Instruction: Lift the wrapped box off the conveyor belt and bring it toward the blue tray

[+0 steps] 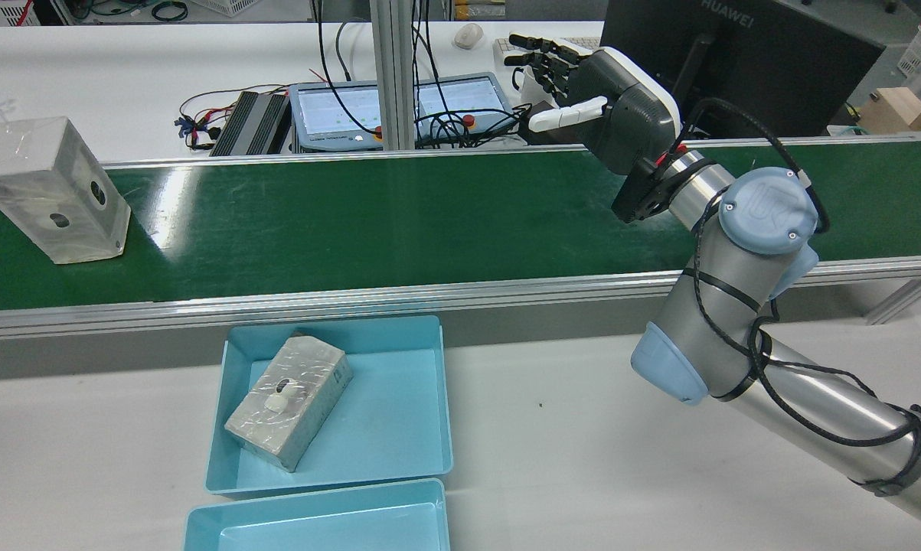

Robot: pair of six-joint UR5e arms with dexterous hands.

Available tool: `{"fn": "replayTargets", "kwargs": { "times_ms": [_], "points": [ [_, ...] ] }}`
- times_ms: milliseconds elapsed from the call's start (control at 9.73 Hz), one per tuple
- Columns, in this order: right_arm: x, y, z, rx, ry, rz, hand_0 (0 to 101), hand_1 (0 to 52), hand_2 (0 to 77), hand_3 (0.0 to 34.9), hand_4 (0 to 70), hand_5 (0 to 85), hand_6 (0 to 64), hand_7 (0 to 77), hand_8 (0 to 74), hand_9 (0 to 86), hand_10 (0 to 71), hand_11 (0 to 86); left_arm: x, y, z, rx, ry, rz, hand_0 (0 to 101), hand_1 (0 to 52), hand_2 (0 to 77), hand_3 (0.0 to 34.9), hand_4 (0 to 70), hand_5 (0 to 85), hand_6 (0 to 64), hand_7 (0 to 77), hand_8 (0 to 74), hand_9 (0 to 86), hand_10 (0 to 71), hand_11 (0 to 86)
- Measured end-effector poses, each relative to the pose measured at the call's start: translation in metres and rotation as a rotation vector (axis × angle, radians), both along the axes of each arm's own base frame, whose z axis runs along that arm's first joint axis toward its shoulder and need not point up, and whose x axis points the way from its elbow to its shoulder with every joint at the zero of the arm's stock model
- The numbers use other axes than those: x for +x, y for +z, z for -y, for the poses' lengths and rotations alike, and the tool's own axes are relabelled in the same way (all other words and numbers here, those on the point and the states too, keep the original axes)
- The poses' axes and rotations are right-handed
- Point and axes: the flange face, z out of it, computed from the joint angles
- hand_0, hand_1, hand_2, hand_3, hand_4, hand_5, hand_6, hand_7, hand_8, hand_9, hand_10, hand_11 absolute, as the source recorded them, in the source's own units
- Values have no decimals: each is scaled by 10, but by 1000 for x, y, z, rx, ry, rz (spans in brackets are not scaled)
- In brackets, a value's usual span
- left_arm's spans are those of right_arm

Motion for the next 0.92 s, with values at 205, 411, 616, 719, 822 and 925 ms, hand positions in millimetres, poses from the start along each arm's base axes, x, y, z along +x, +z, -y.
{"fn": "replayTargets", "kwargs": {
  "times_ms": [205, 411, 616, 719, 822, 925],
  "points": [
    [3, -2, 1, 4, 4, 1, 483, 131, 76, 0, 191, 153, 131, 289, 60, 87, 5, 22, 0, 0, 0, 0, 0, 0, 0, 0, 11, 0, 0, 11, 5, 5, 5, 5, 5, 5],
    [2, -1, 1, 3, 1, -2, 483, 131, 76, 0, 191, 153, 147, 300, 60, 93, 5, 27, 0, 0, 0, 0, 0, 0, 0, 0, 11, 0, 0, 11, 5, 5, 5, 5, 5, 5],
    [-2, 5, 3, -8, -2, -10, 483, 131, 76, 0, 180, 153, 147, 300, 65, 93, 0, 33, 0, 0, 0, 0, 0, 0, 0, 0, 11, 0, 0, 11, 5, 5, 5, 5, 5, 5],
    [-4, 9, 4, -16, -3, -15, 483, 131, 76, 0, 180, 153, 131, 284, 55, 82, 11, 38, 0, 0, 0, 0, 0, 0, 0, 0, 11, 0, 0, 11, 5, 5, 5, 5, 5, 5],
    [-5, 12, 4, -21, -6, -19, 482, 131, 60, 0, 180, 153, 136, 273, 55, 76, 11, 38, 0, 0, 0, 0, 0, 0, 0, 0, 11, 0, 0, 11, 5, 5, 5, 5, 5, 5],
    [-8, 15, 4, -26, -9, -22, 482, 131, 60, 0, 180, 153, 136, 273, 55, 76, 11, 38, 0, 0, 0, 0, 0, 0, 0, 0, 5, 0, 0, 11, 5, 5, 5, 5, 5, 5]
  ]
}}
